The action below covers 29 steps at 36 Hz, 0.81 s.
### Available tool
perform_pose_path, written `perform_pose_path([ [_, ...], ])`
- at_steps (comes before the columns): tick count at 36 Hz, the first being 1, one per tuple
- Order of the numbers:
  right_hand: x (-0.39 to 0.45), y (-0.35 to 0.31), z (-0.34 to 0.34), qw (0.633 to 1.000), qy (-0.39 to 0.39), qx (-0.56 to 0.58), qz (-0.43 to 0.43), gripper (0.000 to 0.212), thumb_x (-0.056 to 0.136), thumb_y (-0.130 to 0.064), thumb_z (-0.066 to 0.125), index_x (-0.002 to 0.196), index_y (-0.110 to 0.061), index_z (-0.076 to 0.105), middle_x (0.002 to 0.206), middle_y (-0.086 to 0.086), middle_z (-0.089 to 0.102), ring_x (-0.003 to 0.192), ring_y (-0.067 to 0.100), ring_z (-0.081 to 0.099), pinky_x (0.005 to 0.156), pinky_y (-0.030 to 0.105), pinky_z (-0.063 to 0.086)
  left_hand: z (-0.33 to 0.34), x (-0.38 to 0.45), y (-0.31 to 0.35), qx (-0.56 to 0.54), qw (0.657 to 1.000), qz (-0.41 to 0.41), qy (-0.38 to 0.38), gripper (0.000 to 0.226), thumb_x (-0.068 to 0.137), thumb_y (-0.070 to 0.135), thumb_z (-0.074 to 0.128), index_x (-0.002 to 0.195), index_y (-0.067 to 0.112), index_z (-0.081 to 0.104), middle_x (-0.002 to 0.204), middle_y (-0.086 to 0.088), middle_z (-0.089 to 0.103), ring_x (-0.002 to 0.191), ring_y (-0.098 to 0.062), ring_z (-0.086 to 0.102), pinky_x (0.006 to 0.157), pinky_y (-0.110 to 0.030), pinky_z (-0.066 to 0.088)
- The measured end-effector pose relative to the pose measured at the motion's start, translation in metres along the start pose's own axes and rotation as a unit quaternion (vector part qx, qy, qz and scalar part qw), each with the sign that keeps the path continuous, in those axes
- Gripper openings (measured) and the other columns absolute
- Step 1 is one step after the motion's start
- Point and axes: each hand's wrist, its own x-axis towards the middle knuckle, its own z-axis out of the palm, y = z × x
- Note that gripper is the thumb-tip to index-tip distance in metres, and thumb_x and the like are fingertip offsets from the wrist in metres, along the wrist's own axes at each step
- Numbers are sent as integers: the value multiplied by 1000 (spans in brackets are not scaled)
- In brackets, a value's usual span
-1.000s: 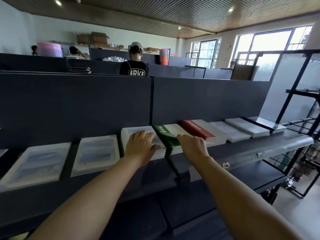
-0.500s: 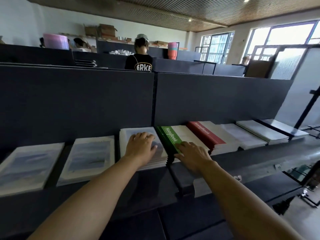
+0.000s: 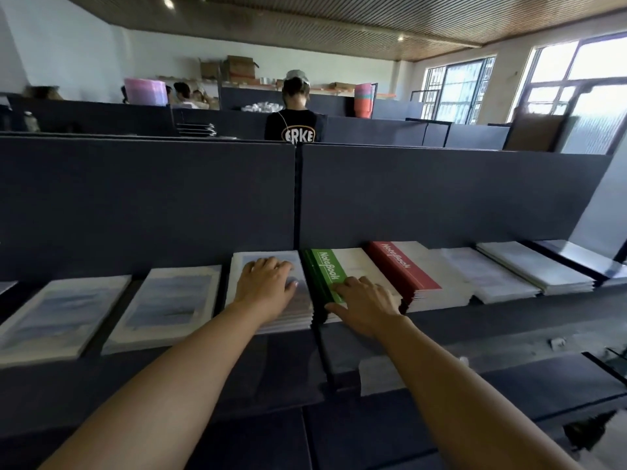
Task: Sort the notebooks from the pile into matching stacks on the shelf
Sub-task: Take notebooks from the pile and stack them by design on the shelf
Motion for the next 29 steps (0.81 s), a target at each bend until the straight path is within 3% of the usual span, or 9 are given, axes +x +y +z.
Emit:
perform_pose_path([
  [9,3,-5,-1,1000,1,-5,-22,61,93,-61,35,138,-21,44,139,4,46,124,26,44,99,42,36,-22,-43,-17,31,996,-85,7,45,100,44,36,139,23,42,142,1,44,130,-22,40,107,-37,29],
  [13,6,-23,-5,997,58,16,-45,61,93,-64,29,134,-22,45,135,4,50,122,26,45,96,40,36,-33,-70,-35,44,990,-129,20,43,99,43,38,137,23,45,140,2,46,129,-21,41,107,-37,30],
  [18,6,-76,-14,988,98,25,-120,58,98,-57,25,141,-21,39,141,1,46,124,23,46,98,36,36,-49,-112,-60,65,982,-177,12,45,100,42,37,139,21,42,141,0,45,130,-22,40,107,-36,30],
  [29,5,-227,-28,956,83,23,-281,49,101,-48,27,137,-19,42,136,3,47,122,25,46,98,38,33,-90,-224,-142,114,950,-288,26,42,99,41,39,135,23,46,137,1,47,127,-21,42,107,-35,29],
])
